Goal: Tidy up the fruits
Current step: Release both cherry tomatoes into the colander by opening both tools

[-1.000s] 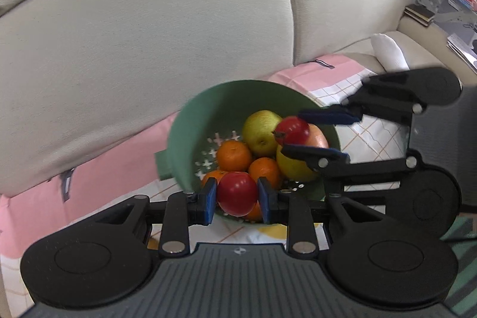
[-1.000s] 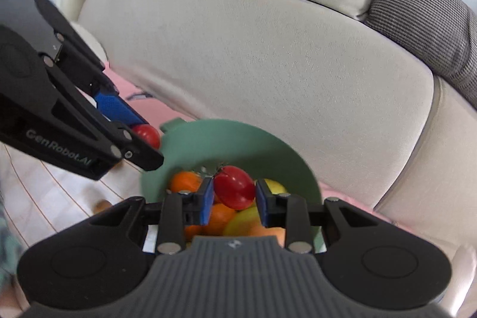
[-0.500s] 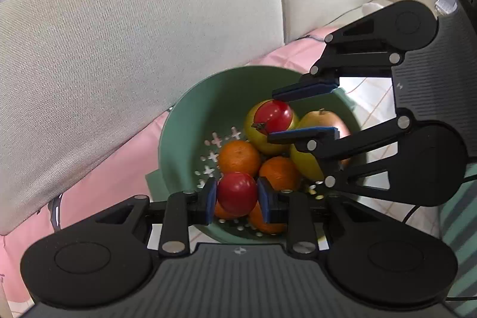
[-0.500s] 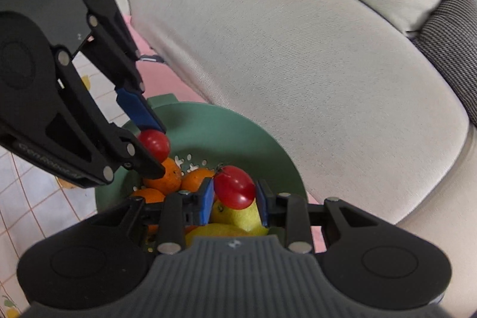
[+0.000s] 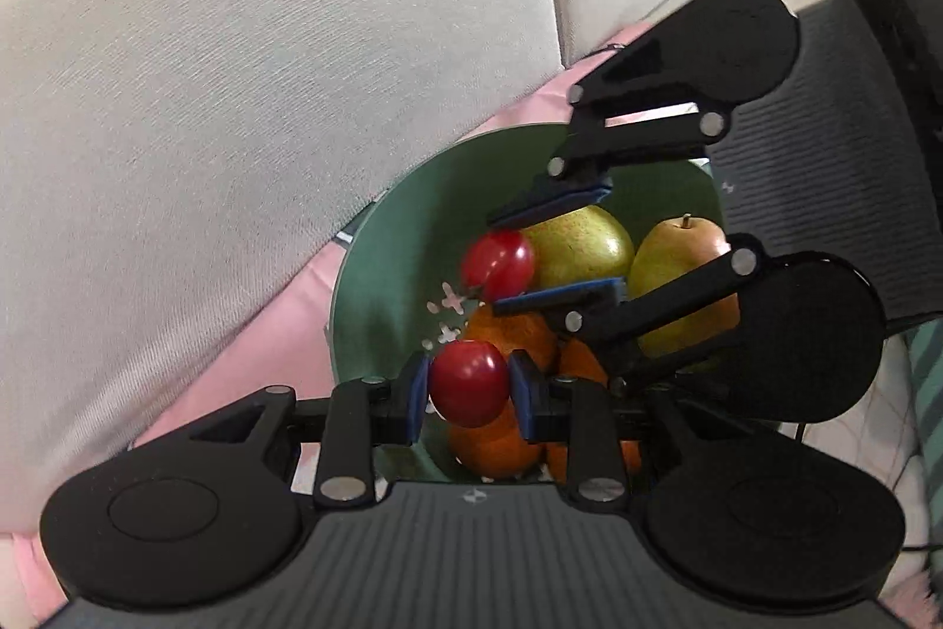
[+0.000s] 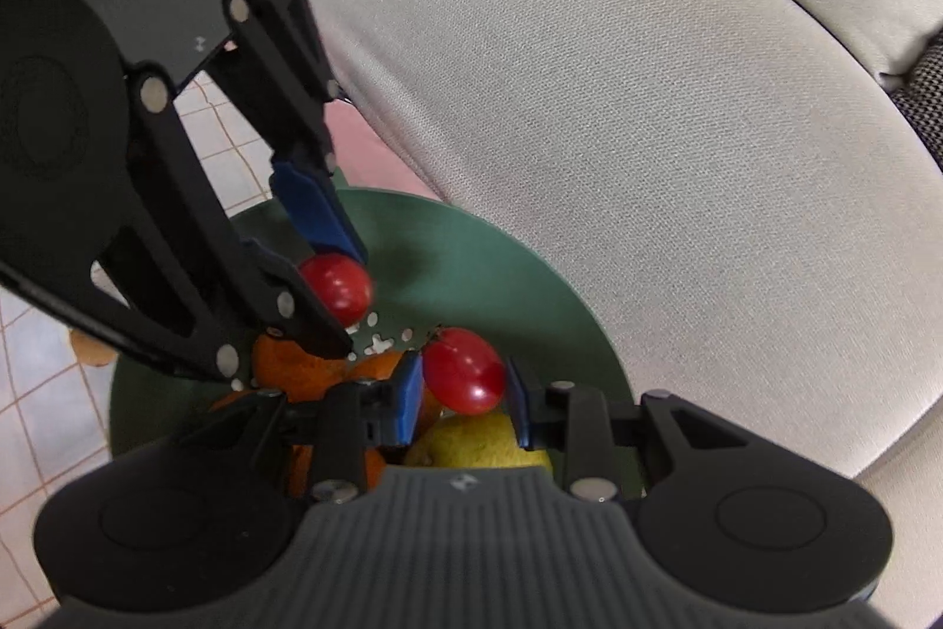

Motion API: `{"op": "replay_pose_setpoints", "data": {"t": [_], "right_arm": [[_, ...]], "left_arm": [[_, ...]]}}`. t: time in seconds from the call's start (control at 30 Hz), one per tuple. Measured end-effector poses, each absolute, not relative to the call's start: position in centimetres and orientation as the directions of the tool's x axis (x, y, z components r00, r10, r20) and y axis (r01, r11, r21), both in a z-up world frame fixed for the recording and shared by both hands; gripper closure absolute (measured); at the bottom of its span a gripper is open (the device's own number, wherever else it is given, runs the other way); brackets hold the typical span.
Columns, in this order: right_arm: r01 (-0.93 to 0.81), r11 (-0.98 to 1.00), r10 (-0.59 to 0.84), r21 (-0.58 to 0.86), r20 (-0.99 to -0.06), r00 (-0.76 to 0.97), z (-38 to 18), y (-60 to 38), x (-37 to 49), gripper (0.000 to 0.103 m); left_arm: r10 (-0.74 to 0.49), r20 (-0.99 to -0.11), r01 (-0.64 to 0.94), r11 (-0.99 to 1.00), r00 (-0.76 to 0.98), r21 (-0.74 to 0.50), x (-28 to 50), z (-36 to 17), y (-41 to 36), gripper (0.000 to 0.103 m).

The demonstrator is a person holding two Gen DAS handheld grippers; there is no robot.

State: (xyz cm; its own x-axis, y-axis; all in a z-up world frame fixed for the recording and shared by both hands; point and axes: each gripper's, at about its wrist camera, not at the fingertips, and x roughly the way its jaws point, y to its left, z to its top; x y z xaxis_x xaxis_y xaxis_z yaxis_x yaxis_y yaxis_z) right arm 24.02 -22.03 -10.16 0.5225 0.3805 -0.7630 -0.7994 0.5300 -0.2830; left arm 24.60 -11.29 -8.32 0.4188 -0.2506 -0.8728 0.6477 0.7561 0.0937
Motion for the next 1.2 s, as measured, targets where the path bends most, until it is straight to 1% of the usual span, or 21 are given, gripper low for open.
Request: {"op": "replay_pose_setpoints", "data": {"t": [0.3,0.4,0.63,0.83,0.87,0.9,0.93,1.2], "right_arm": [[-0.81,0.525,0.379,-0.261,-0.78,0.498,-11.4,-22.0,24.9,0.076],[-0.804,0.547,0.384,-0.234,-0.783,0.49,-11.3,-22.3,25.2,0.075],[-0.793,0.564,0.372,-0.23,-0.786,0.493,-11.0,-22.6,24.9,0.075],[-0.774,0.589,0.363,-0.23,-0.781,0.508,-10.4,-22.8,24.7,0.074],[-0.771,0.595,0.364,-0.226,-0.779,0.51,-10.1,-22.8,24.6,0.073],[-0.767,0.603,0.366,-0.219,-0.778,0.511,-9.9,-22.9,24.5,0.069],[-0.762,0.613,0.369,-0.211,-0.776,0.512,-9.5,-23.0,24.4,0.067],[-0.69,0.717,0.385,-0.099,-0.768,0.511,-7.0,-23.4,23.2,0.065]], "left_arm": [[-0.19,-0.898,0.686,0.712,0.397,0.153,25.6,-9.6,-12.4,0.071],[-0.184,-0.903,0.685,0.714,0.387,0.149,25.4,-9.8,-12.6,0.071],[-0.182,-0.901,0.66,0.738,0.394,0.139,25.4,-9.7,-12.2,0.07],[-0.206,-0.885,0.663,0.736,0.417,0.14,24.2,-8.0,-11.6,0.066],[-0.208,-0.882,0.662,0.736,0.422,0.143,24.0,-7.6,-11.6,0.065],[-0.211,-0.879,0.661,0.736,0.428,0.146,23.7,-7.2,-11.6,0.065],[-0.213,-0.875,0.66,0.737,0.434,0.148,23.3,-6.8,-11.5,0.065],[-0.204,-0.851,0.624,0.762,0.483,0.172,21.1,-4.0,-10.2,0.064]]}}
